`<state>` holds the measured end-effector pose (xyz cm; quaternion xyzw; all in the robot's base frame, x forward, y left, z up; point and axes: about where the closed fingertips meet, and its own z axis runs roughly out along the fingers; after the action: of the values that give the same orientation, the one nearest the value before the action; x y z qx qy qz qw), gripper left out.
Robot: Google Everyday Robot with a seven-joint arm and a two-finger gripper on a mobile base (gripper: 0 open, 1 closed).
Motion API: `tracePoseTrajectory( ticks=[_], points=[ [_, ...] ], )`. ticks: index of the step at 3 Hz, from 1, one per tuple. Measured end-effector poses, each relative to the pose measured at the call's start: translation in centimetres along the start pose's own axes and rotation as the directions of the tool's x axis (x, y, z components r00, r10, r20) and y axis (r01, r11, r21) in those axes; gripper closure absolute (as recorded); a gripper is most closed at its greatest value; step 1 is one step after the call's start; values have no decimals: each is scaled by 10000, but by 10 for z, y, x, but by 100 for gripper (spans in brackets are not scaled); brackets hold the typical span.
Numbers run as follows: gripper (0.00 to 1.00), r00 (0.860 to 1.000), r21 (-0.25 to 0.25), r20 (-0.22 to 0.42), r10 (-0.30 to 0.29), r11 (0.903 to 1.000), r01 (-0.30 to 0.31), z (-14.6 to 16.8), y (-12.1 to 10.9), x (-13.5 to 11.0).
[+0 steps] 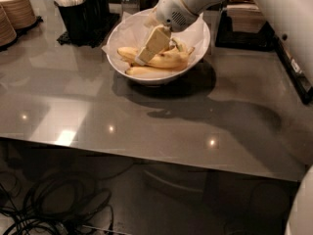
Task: Pick banana from white bowl
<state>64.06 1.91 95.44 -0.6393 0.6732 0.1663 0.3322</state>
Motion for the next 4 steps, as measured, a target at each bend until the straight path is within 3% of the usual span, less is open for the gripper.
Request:
tracePoseTrajectory(
  ticks=[2, 3, 4],
  points=[
    [22, 9998, -403, 100, -171, 9990, 175, 33, -9, -7],
    [20, 9988, -340, -212, -448, 9984, 441, 30, -17, -6],
    [30, 9961, -462, -548, -684, 9968, 659, 32, -21, 0]
  ],
)
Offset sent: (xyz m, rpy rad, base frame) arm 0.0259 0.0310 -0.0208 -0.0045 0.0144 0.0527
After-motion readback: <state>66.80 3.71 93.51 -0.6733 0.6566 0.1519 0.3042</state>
